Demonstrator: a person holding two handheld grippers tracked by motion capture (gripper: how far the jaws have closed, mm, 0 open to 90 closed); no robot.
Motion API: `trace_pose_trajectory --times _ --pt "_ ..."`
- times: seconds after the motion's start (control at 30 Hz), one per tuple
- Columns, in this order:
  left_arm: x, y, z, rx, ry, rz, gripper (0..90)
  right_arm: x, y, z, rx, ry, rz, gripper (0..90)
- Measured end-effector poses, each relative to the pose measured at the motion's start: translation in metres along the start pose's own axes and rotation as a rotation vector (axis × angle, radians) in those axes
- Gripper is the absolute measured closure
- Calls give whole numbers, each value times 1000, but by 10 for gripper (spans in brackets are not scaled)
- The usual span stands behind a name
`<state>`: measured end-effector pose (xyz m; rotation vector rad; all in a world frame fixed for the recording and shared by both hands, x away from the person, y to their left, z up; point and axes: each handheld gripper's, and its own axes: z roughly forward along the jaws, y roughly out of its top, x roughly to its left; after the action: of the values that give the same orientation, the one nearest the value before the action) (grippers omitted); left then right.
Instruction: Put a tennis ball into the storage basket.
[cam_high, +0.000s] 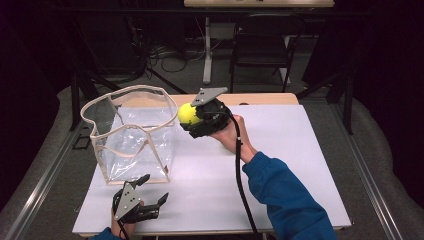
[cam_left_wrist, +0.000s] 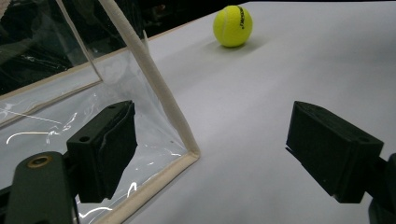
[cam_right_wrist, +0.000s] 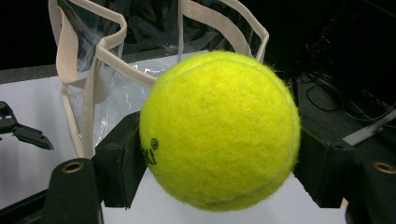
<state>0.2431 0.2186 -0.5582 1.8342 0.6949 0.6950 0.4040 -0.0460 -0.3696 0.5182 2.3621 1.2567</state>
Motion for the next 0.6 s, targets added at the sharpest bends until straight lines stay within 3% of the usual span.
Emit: trace_pose_trajectory --times 0.6 --pt "1 0 0 -1 -5 -2 159 0 14 6 -28 4 -3 260"
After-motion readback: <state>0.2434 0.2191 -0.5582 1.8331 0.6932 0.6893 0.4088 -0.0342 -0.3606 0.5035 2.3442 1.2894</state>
